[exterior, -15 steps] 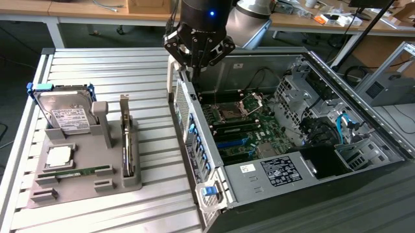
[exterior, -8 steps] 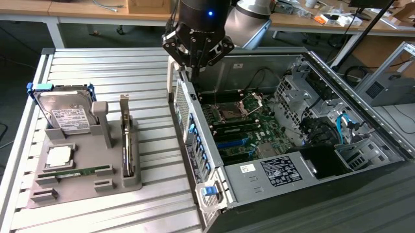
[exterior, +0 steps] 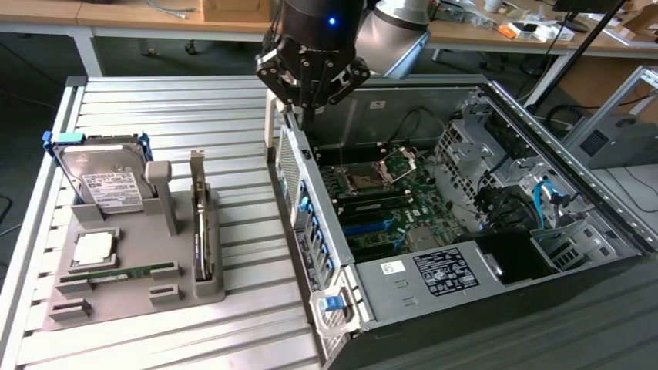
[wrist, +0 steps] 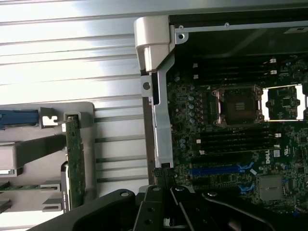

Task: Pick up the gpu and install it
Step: 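Reach for the gpu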

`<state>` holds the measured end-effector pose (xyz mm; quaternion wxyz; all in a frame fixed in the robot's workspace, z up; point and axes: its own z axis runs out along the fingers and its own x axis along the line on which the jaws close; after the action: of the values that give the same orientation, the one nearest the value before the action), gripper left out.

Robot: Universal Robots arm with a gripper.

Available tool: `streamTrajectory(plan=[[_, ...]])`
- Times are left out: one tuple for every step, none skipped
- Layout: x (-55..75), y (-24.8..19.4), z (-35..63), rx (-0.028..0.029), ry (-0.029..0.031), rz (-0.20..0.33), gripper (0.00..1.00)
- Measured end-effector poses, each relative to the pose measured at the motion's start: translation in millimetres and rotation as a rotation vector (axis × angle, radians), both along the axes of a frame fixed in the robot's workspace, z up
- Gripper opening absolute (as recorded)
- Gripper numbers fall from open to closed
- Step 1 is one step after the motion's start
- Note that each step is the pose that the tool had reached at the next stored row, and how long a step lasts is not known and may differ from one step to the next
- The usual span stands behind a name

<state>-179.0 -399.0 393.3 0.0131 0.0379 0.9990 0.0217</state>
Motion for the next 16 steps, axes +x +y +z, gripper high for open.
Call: streamTrajectory(plan=[[-0.1, 0.0, 0.0, 0.0, 0.0, 0.0, 0.11], [-0.3, 0.0, 0.0, 0.0001, 0.0, 0.0, 0.11], [-0.6, 0.0, 0.0, 0.0, 0.0, 0.0, 0.11], [-0.9, 0.0, 0.0, 0.0, 0.0, 0.0, 0.11], [-1.2, 0.0, 0.0, 0.0001, -0.0001, 0.0, 0.11], [-1.5, 0.0, 0.0, 0.0, 0.0, 0.0, 0.11], [-1.7, 0.0, 0.0, 0.0, 0.0, 0.0, 0.11], [-2.1, 0.0, 0.0, 0.0, 0.0, 0.0, 0.11], [-2.3, 0.0, 0.0, 0.0001, 0.0, 0.0, 0.11], [-2.7, 0.0, 0.0, 0.0, 0.0, 0.0, 0.11], [-3.1, 0.0, 0.0, 0.0001, 0.0, 0.0, 0.11], [-3.6, 0.0, 0.0, 0.0, 0.0, 0.0, 0.11], [-4.0, 0.0, 0.0, 0.0, 0.0, 0.0, 0.11], [-4.6, 0.0, 0.0, 0.0, 0.0, 0.0, 0.11], [-4.9, 0.0, 0.0, 0.0, -0.0001, 0.0, 0.11], [-5.3, 0.0, 0.0, 0.0, 0.0, 0.0, 0.11]])
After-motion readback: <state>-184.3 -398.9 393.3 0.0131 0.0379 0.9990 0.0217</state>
